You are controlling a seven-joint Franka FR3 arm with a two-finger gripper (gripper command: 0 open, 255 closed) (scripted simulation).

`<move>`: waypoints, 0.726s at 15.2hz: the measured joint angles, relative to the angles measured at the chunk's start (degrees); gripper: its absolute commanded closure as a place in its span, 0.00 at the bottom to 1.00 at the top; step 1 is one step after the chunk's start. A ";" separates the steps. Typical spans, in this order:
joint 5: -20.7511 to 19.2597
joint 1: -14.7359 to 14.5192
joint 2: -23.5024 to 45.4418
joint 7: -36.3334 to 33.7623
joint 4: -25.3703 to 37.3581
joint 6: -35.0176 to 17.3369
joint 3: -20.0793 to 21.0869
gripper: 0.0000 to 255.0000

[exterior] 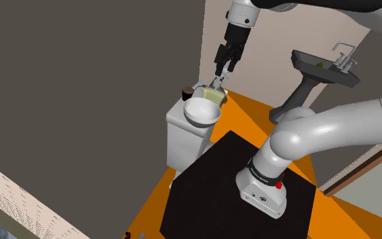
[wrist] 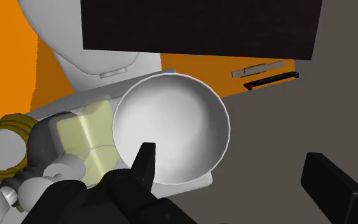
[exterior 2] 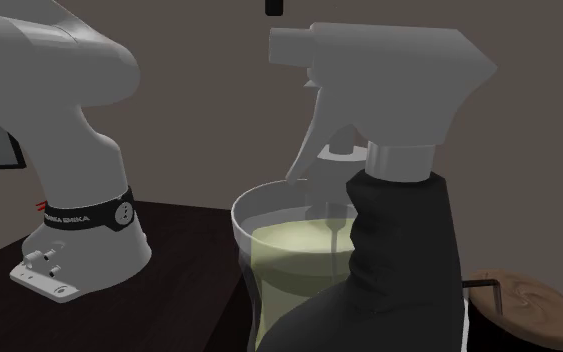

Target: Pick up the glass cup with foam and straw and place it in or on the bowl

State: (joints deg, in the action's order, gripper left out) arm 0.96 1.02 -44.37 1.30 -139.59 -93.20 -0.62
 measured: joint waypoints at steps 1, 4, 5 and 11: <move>0.00 0.00 0.00 0.00 0.00 0.00 0.00 0.00; -1.09 0.29 1.66 2.16 -1.78 -4.14 -1.33 0.00; -1.63 0.47 3.05 3.26 -2.11 -6.18 -2.08 0.00; -3.56 0.75 11.41 8.63 -4.63 -19.57 -5.38 0.00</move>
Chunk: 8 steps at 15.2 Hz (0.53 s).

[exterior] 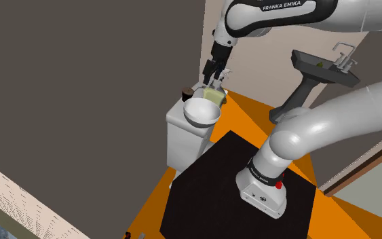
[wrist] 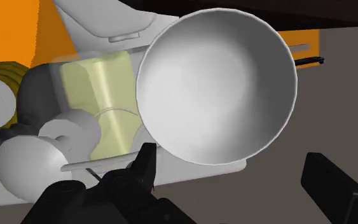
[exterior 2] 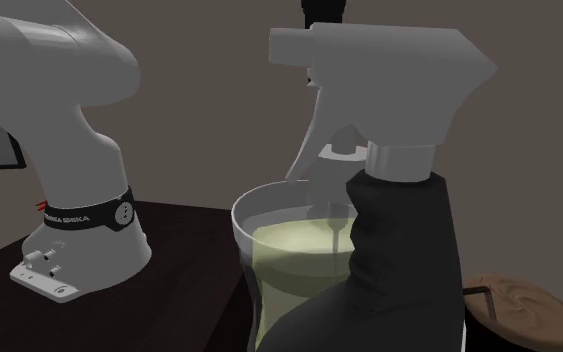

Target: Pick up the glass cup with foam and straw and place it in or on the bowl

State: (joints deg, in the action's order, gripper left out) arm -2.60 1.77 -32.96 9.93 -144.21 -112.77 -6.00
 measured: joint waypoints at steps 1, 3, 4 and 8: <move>-0.19 -0.04 0.83 1.00 0.85 -1.94 -0.45 0.00; -0.68 0.13 2.97 3.55 2.50 -8.16 -2.07 0.00; -0.83 0.14 5.03 4.64 3.13 -13.96 -2.75 0.00; -0.56 0.18 11.78 8.01 3.25 -32.82 -5.15 0.00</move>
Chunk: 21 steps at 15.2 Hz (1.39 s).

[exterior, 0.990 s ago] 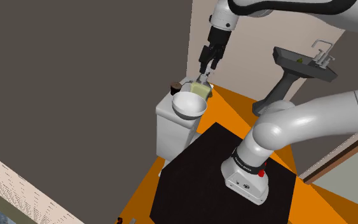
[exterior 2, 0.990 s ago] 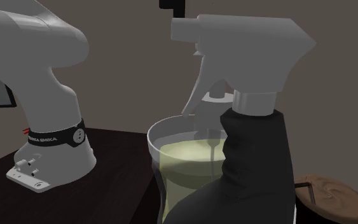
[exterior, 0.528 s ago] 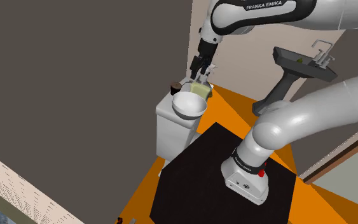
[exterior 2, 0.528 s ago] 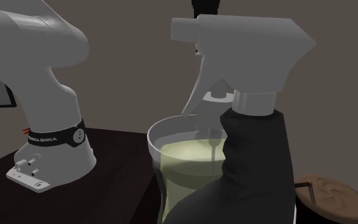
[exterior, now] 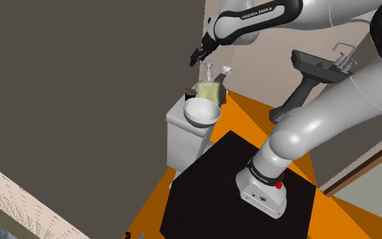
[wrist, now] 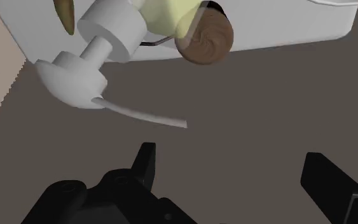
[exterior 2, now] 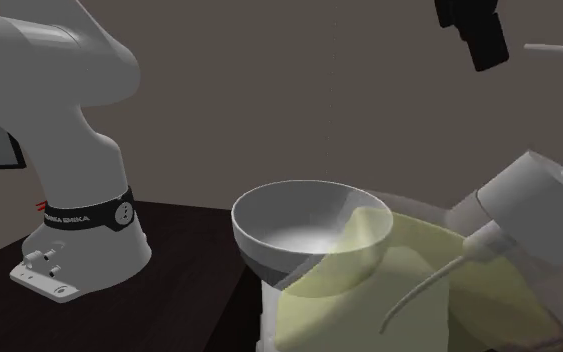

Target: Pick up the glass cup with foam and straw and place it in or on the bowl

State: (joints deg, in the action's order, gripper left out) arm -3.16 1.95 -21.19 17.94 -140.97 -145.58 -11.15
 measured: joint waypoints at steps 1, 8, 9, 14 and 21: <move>0.40 -0.27 1.50 0.60 1.40 1.82 -0.35 0.00; 5.25 -1.51 22.21 8.49 18.93 17.80 -3.36 0.00; 5.67 -1.34 24.98 9.49 21.33 20.32 -3.50 0.00; 6.90 -0.44 26.98 12.23 29.31 38.75 -3.70 0.00; 8.34 0.14 27.07 13.92 28.94 37.39 -3.53 0.00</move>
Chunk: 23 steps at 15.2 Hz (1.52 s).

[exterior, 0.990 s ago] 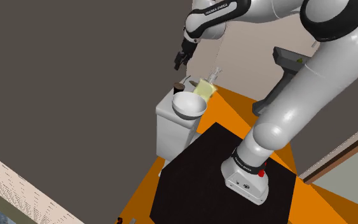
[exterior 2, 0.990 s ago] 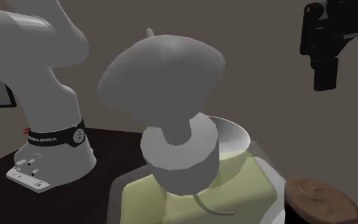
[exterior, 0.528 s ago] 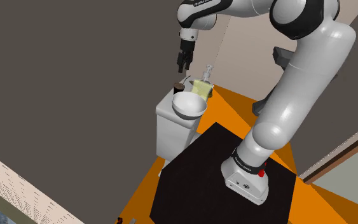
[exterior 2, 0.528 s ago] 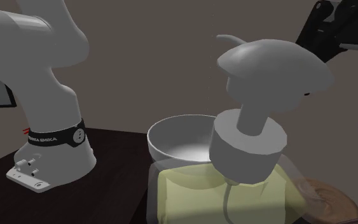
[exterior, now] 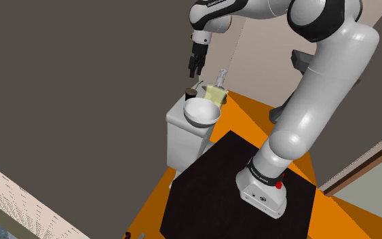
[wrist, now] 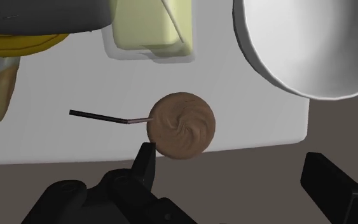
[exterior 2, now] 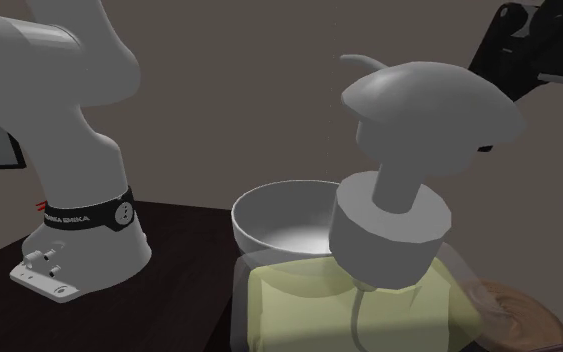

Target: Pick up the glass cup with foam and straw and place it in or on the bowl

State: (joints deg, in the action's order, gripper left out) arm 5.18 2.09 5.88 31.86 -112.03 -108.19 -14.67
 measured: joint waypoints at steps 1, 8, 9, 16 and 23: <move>0.62 0.19 -0.05 0.72 -0.51 -1.05 -0.01 0.00; 3.42 1.17 0.85 3.31 -2.56 -8.12 0.08 0.00; 3.70 1.20 0.76 3.49 -3.32 -10.23 0.19 0.00; 4.40 1.86 6.03 4.00 -4.16 -13.52 0.08 0.00; 4.35 1.95 6.06 4.66 -4.55 -14.36 0.14 1.00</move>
State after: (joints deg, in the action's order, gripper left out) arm 9.53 4.04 11.94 36.53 -116.58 -122.55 -14.53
